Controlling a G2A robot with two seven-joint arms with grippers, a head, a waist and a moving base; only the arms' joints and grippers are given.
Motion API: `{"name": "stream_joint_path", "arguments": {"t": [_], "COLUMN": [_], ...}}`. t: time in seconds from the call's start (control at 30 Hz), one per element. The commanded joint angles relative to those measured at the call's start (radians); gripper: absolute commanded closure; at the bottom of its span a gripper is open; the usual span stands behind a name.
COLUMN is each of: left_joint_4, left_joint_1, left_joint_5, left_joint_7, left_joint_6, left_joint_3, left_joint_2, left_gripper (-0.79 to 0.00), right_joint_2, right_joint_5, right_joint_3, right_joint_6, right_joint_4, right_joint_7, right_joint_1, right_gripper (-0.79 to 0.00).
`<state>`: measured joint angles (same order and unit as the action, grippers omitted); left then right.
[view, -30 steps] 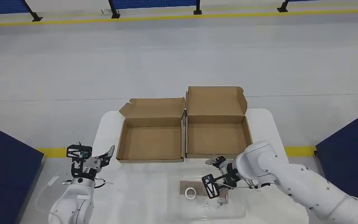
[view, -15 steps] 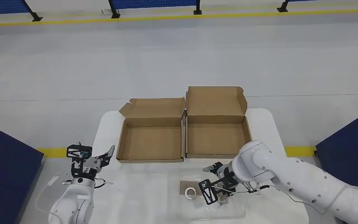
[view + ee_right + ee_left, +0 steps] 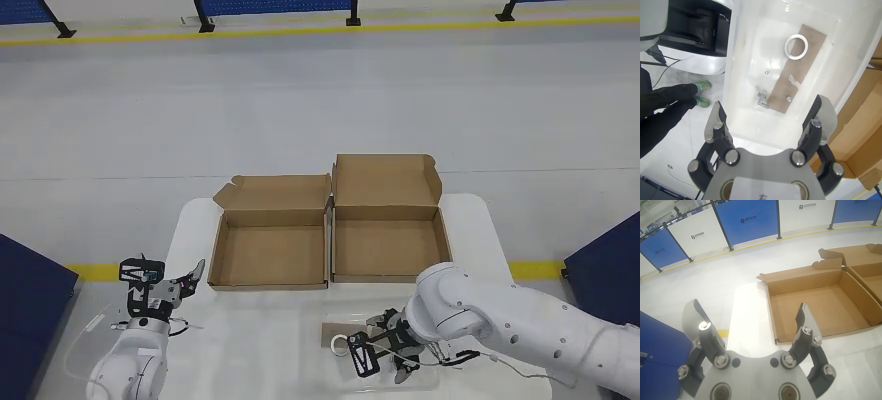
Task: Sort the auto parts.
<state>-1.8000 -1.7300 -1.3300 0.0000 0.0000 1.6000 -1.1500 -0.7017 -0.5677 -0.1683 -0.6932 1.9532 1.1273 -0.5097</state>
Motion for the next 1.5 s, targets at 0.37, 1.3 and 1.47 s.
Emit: {"name": "stream_joint_path", "arguments": {"t": [0.37,1.3,1.47], "left_joint_4": [0.000,0.000,0.000], "left_joint_1": [0.000,0.000,0.000], "left_joint_5": [0.000,0.000,0.000], "left_joint_7": [0.000,0.000,0.000], "left_joint_6": [0.000,0.000,0.000], "left_joint_3": [0.000,0.000,0.000], "left_joint_2": [0.000,0.000,0.000], "left_gripper": [-0.785,-0.785,-0.785], "right_joint_2": [-0.012,-0.105,-0.106], "right_joint_5": [0.043,0.129,0.111], "right_joint_3": [-0.002,-0.002,-0.004], "right_joint_6": [0.079,0.248,0.264], "right_joint_4": [0.018,-0.126,-0.134], "right_joint_7": [0.079,0.234,0.203], "right_joint_1": [-0.015,-0.042,-0.054], "right_gripper": [-0.785,-0.785,-0.785]}}
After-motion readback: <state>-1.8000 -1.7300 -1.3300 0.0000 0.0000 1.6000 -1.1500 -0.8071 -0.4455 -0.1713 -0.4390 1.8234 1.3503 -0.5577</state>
